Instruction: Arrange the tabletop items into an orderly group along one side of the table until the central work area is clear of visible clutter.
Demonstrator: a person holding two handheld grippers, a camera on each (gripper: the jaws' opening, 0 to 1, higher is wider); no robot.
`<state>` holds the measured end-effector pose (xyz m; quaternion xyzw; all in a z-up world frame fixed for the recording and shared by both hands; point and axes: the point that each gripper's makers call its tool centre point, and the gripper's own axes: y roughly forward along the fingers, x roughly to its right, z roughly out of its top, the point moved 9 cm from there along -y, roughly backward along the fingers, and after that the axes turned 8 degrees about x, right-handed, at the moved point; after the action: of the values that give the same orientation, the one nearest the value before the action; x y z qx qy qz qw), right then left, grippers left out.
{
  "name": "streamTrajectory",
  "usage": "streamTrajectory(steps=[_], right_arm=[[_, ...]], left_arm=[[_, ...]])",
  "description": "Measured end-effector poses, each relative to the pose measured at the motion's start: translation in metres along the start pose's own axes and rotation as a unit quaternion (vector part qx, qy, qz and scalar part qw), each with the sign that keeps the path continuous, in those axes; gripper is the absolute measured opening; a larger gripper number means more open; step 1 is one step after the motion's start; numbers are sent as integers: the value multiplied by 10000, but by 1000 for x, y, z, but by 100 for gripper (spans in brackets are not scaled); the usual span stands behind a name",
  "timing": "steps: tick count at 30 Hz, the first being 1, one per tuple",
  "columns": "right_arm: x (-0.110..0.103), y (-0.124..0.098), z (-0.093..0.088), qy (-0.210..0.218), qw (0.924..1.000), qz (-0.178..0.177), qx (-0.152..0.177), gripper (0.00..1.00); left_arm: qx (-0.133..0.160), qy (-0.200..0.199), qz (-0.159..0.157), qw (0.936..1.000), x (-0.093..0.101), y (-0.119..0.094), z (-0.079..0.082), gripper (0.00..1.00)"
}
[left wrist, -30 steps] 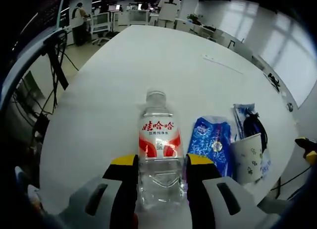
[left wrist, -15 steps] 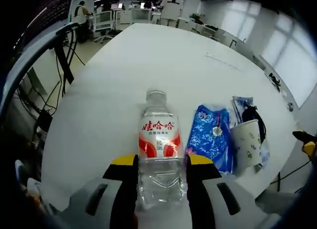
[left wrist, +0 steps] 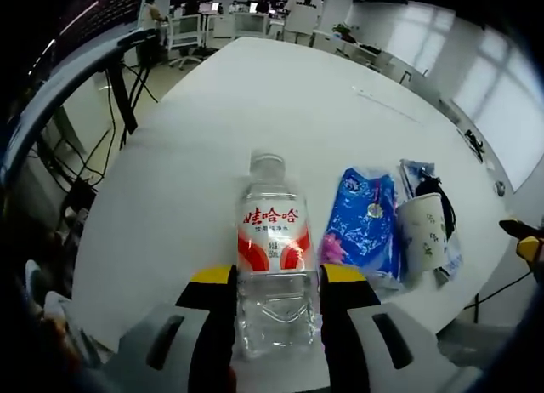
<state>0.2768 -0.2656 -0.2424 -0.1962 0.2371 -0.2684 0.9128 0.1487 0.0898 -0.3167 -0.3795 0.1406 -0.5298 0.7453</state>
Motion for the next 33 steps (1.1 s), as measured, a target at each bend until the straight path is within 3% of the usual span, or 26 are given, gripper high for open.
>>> streamTrajectory(steps=[21, 33], right_arm=[[-2, -3, -3, 35, 10000, -8, -2, 64], [1, -18, -8, 180, 9995, -249, 108, 65]], left_arm=[[-185, 89, -42, 9998, -4, -5, -3, 39], [-209, 343, -121, 9991, -9, 15, 18, 44]])
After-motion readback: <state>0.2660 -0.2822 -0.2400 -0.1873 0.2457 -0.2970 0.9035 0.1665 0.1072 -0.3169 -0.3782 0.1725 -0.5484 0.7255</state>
